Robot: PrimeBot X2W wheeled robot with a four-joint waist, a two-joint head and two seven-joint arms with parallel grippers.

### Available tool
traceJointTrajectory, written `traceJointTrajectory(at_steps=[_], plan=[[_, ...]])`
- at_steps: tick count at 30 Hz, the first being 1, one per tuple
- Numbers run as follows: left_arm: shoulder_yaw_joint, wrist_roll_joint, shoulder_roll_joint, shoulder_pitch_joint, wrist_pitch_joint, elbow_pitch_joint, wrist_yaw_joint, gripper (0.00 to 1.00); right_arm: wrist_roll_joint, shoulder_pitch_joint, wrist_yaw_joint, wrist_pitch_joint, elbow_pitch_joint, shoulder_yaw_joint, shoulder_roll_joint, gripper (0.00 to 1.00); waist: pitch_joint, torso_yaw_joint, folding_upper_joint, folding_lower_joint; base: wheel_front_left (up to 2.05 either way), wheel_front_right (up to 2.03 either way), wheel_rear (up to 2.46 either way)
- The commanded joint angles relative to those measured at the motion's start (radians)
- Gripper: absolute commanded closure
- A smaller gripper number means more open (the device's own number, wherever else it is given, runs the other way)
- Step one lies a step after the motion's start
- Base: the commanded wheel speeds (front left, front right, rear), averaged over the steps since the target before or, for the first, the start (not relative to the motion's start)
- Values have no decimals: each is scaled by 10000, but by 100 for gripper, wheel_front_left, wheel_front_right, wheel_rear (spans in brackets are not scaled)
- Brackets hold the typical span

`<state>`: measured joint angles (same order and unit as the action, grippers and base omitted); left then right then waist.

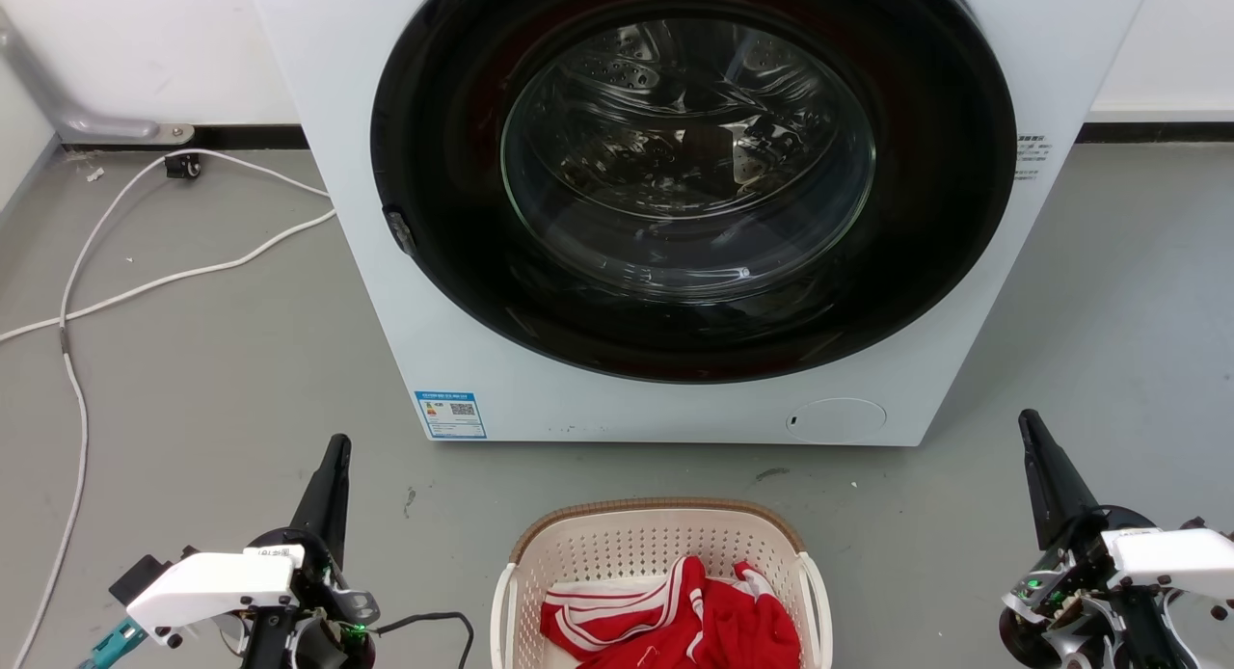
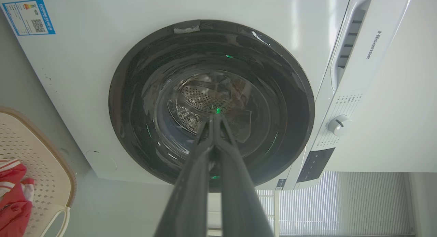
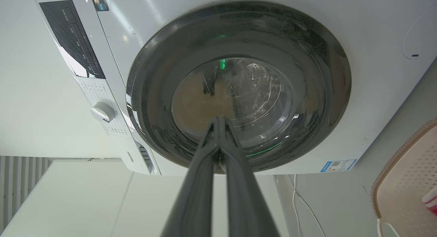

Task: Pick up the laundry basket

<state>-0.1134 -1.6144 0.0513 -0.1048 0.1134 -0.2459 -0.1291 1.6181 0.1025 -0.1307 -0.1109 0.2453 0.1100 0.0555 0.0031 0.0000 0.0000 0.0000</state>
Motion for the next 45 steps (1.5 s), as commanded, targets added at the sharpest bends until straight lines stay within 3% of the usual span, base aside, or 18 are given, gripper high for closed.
traceJointTrajectory(at_steps=[1,39,40,45], plan=[[-33,31,-13,-89,44,-6,-32,100,-51,124,0,-36,10,17,-36,100,0,0,0,0,0,0,0],[1,-2,-6,15,2,-26,2,100,-2,-17,-2,-20,22,20,-15,100,0,0,0,0,0,0,0],[13,-2,-13,59,-6,-88,4,0,-4,-72,0,-15,82,14,-21,0,-1,0,0,0,0,0,0],[108,-3,-34,281,-189,-113,12,0,-107,-292,0,166,147,-60,-40,0,-9,-2,0,0,0,0,0]])
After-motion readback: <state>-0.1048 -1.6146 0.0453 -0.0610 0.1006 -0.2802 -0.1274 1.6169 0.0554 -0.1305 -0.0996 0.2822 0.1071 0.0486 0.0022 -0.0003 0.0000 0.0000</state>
